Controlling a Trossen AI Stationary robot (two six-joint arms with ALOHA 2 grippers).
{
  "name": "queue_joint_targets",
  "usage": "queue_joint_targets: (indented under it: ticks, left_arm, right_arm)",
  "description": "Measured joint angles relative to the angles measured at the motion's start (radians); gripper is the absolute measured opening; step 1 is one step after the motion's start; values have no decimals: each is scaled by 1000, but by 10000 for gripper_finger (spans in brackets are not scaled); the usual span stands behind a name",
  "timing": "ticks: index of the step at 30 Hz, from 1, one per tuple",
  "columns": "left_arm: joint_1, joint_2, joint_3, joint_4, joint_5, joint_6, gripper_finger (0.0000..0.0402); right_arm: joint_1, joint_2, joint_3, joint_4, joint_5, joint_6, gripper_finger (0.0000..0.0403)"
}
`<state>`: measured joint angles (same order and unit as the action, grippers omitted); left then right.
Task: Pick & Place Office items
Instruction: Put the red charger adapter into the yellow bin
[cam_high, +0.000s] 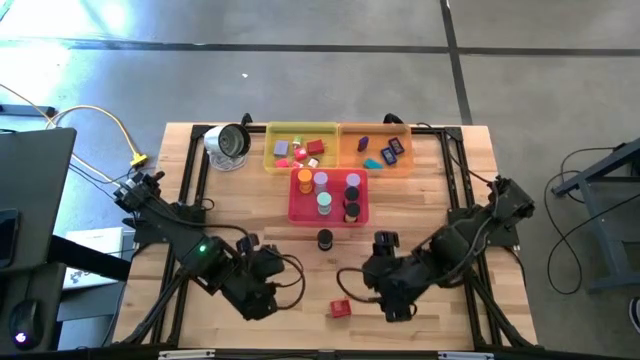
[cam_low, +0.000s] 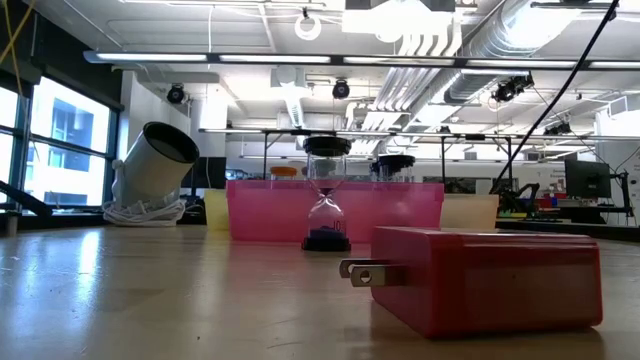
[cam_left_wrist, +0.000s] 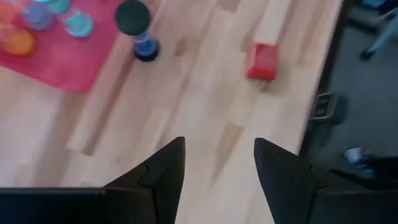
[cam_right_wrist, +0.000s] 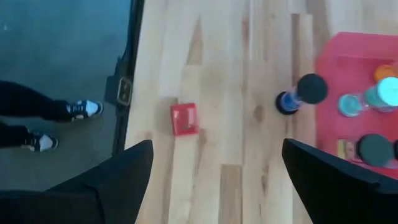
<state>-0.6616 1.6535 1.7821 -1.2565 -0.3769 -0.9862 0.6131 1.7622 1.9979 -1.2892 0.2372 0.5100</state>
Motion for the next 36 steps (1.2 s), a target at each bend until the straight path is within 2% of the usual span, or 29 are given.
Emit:
queue_joint_targets:
  ticks: [7, 14, 19, 25, 29, 36]
  left_arm:
    - [-40, 0, 0, 141, -85, -78, 186]
    - [-79, 29, 1, 171, -107, -126, 186]
    - [-101, 65, 0, 168, -108, -196, 186]
    - [-129, 110, 0, 188, -98, -312, 186]
    - [-148, 139, 0, 206, -95, -348, 186]
    - [-164, 187, 0, 259, -100, -400, 186]
  right_arm:
    - [37, -1, 0, 29, 16, 173, 346]
    - [78, 8, -11, 36, -27, 179, 346]
    - [73, 12, -85, 57, -79, 219, 346]
    - [74, 13, -226, 200, -54, 298, 349]
    - [68, 13, -310, 324, -7, 251, 349]
    - [82, 13, -450, 606, -18, 200, 349]
